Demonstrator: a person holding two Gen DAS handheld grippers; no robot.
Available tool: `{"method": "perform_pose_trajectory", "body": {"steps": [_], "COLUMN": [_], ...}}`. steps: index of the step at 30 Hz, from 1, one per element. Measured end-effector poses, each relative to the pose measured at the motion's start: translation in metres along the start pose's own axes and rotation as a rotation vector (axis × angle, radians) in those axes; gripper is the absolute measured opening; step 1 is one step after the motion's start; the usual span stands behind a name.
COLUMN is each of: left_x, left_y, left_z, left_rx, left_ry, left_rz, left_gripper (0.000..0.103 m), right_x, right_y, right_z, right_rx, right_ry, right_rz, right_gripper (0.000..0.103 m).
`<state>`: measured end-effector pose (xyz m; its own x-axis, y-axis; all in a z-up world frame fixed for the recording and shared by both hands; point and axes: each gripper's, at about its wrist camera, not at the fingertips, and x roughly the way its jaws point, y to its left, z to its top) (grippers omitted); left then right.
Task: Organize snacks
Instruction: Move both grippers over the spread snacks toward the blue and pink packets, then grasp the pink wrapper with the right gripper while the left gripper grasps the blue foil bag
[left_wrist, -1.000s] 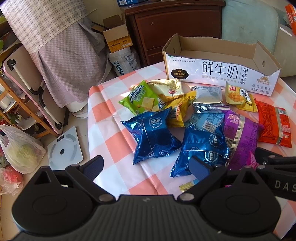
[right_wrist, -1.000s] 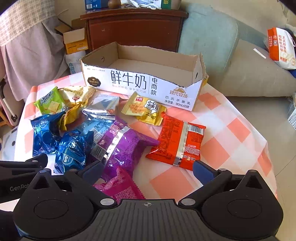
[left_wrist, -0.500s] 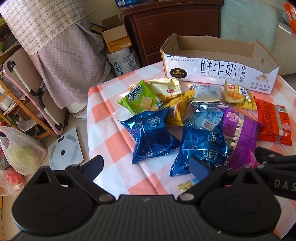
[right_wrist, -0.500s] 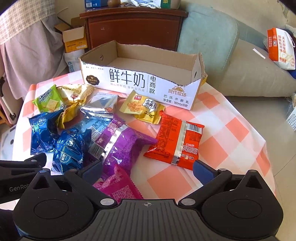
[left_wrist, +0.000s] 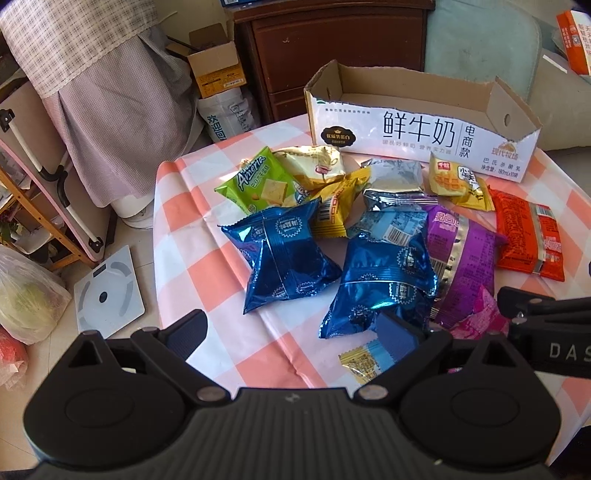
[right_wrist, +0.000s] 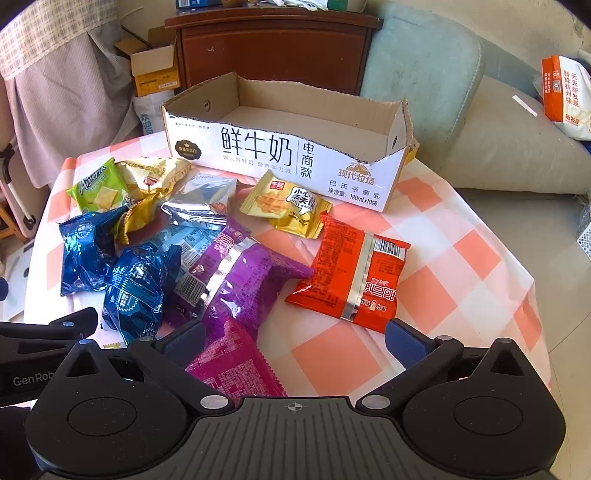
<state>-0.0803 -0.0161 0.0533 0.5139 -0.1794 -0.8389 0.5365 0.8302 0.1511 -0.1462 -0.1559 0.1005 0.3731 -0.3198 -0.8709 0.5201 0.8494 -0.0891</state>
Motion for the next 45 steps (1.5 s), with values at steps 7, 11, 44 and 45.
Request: {"method": "perform_pose_trajectory", "body": {"steps": [7,11,44,45], "left_x": [0.002,0.002,0.028,0.028], "left_y": [0.014,0.023,-0.017,-0.018], "left_z": [-0.001,-0.002,0.011,0.012], "left_rx": [-0.028,-0.059,-0.059,-0.054], "left_ry": [-0.007,-0.007,-0.067,-0.071], "left_rz": [0.01,0.006,-0.173,-0.182], "left_gripper": [0.098,0.097,0.097,0.096], "right_x": [-0.003,-0.005,0.016,0.018], "right_y": [-0.02,-0.023,-0.008,-0.008], "right_z": [0.001,-0.001,-0.036,-0.036], "right_rx": [0.067,0.072,0.029,0.036], "right_ry": [-0.005,-0.007,0.087,0.089], "right_rz": [0.056,0.087,0.254,0.257], "right_gripper": [0.103,0.103,0.097,0.097]}}
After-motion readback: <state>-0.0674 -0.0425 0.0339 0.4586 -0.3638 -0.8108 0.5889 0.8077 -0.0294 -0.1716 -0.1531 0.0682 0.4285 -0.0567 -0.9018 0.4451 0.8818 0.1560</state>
